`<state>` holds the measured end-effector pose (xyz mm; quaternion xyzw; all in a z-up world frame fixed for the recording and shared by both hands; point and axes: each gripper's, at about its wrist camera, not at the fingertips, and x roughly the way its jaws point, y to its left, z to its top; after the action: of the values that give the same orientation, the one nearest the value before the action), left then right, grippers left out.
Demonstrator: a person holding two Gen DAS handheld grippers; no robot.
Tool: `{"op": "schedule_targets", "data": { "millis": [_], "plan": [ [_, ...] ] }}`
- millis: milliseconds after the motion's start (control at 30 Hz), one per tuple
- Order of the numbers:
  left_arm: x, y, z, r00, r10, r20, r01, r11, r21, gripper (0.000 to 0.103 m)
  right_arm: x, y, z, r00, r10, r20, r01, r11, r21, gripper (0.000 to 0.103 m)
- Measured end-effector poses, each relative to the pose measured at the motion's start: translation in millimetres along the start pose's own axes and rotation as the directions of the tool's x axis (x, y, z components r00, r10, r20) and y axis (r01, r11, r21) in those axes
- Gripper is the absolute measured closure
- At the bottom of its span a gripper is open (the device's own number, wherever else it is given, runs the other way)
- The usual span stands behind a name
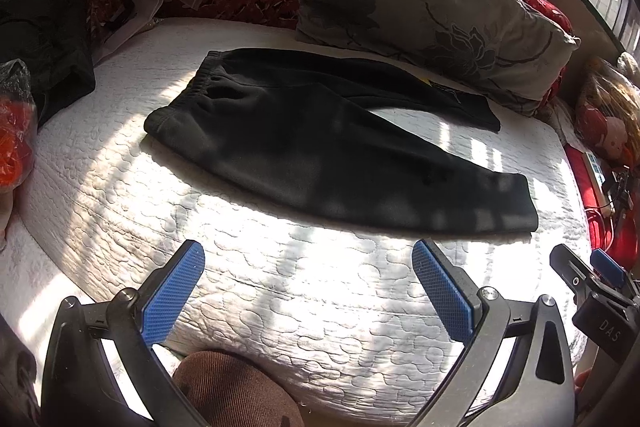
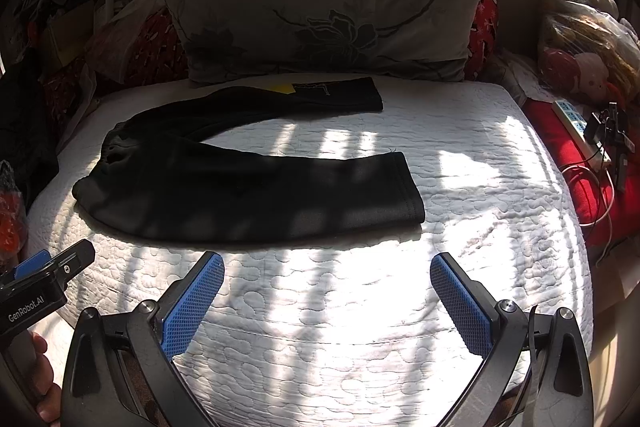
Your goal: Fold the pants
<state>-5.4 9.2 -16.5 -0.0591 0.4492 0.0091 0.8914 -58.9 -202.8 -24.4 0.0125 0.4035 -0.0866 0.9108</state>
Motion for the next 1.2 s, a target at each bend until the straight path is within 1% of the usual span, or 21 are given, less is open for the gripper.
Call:
{"op": "schedule_targets", "data": {
  "millis": [67, 200, 1067, 1200],
  "plan": [
    [-1.6, -2.6, 0.7, 1.000, 0.018, 0.012, -0.018, 1.000, 0.015, 0.000, 0.4, 0.5, -0.1, 1.000, 0.000, -0.001, 0.000, 1.000, 0.000, 0.000],
    [0.6, -7.7, 1.4, 0.999, 0.044, 0.008, -0.044, 0.998, 0.054, 0.000, 1.3, 0.4, -0.9, 1.000, 0.002, -0.004, -0.002, 1.000, 0.002, 0.000],
    [8.5, -9.0, 2.2, 0.999, 0.054, -0.004, -0.054, 0.995, 0.081, 0.000, 9.5, 1.2, -1.3, 1.000, -0.004, -0.021, 0.004, 1.000, -0.006, 0.000],
    [16.5, -8.7, 6.0, 0.998, 0.063, -0.029, -0.061, 0.995, 0.084, 0.000, 13.4, 2.4, 0.7, 1.000, 0.006, -0.030, -0.006, 1.000, -0.012, 0.000]
  ]
}}
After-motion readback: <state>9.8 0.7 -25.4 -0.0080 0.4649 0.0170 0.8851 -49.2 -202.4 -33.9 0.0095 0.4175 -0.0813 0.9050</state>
